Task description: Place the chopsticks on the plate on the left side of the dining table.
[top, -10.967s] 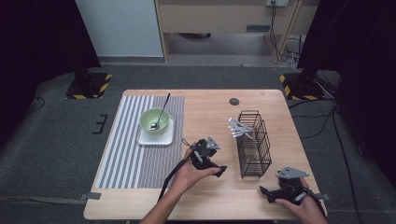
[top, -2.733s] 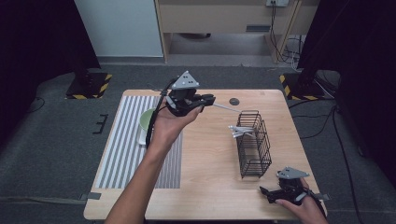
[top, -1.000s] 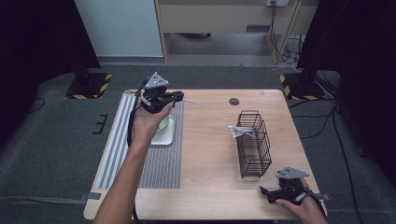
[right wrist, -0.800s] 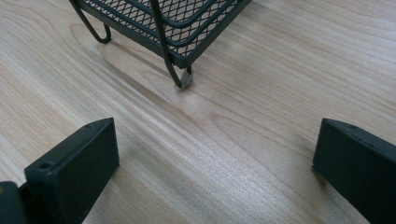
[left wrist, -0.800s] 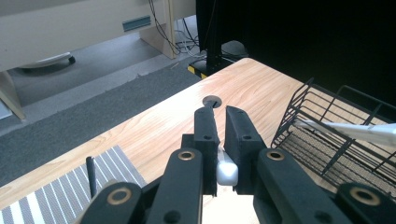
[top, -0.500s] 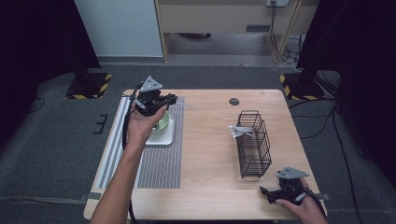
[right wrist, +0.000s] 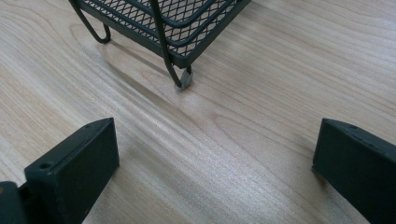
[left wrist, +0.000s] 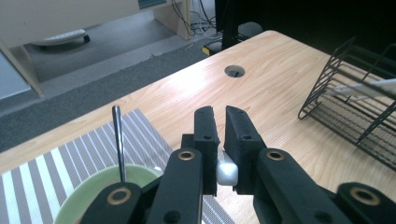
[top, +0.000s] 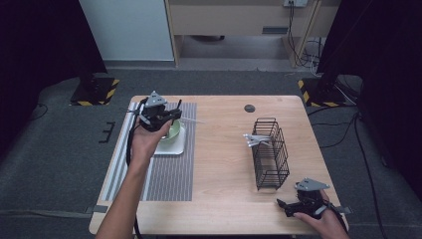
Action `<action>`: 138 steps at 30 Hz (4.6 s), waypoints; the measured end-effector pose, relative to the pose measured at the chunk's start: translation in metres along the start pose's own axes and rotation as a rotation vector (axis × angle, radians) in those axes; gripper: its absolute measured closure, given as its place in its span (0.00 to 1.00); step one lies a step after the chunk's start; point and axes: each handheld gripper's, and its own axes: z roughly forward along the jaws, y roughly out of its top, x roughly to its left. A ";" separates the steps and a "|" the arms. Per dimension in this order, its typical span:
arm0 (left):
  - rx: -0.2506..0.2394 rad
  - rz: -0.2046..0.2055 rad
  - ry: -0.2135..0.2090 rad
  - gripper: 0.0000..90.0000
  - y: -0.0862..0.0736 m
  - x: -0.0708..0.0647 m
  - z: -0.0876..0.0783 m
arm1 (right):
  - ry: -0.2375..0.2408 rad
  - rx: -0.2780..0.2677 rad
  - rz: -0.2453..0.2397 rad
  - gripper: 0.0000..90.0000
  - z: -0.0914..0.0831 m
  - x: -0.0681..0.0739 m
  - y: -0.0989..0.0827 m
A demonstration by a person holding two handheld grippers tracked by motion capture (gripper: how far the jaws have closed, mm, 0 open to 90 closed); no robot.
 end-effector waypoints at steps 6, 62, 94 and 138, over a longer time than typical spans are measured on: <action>0.011 -0.003 0.020 0.92 -0.008 0.004 0.001 | -0.001 0.000 0.001 0.00 0.000 0.000 0.000; -0.024 -0.001 0.080 0.92 -0.092 0.010 -0.033 | -0.001 0.000 0.001 0.00 0.000 0.000 0.000; 0.162 0.013 0.058 0.92 -0.164 0.015 -0.020 | 0.003 0.001 0.000 0.00 -0.002 0.001 -0.001; 0.253 0.043 0.065 0.92 -0.177 0.018 -0.008 | 0.006 0.002 -0.004 0.00 -0.002 0.001 -0.002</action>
